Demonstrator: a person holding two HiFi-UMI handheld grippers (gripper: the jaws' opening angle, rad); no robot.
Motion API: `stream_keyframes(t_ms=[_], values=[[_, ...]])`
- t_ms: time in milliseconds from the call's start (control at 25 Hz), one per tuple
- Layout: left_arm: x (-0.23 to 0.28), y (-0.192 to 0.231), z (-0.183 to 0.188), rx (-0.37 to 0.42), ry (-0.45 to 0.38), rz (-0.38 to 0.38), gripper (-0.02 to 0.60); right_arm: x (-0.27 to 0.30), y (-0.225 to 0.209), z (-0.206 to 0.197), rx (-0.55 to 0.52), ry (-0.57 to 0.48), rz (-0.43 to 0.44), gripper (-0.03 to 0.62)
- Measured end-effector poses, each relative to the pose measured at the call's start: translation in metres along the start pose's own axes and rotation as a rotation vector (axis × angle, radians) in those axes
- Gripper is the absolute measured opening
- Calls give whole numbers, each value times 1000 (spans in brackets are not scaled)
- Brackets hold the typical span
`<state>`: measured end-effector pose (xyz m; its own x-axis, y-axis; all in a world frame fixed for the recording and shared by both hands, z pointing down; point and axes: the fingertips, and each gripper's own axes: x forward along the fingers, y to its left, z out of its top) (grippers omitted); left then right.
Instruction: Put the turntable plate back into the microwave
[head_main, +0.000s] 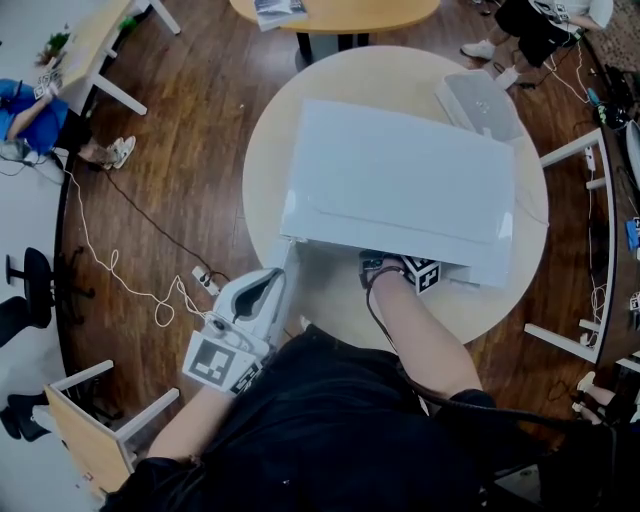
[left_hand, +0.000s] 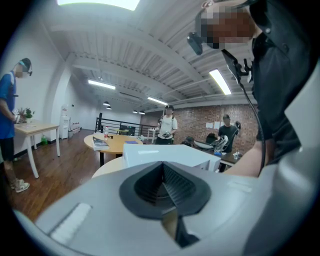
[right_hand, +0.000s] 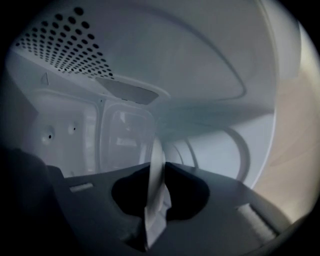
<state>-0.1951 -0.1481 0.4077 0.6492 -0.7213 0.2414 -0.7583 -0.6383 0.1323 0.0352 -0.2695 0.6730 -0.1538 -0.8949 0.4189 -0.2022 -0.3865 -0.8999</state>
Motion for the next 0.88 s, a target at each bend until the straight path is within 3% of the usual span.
stream_keyframes(t_ms=[480,880], values=[[1,-3,5,19,-17,-9,5,-10,-4,4,25,-4,-18,84],[1,-16,8,43,-32,-43,5,-39,-3,11,2,-12,13,86]])
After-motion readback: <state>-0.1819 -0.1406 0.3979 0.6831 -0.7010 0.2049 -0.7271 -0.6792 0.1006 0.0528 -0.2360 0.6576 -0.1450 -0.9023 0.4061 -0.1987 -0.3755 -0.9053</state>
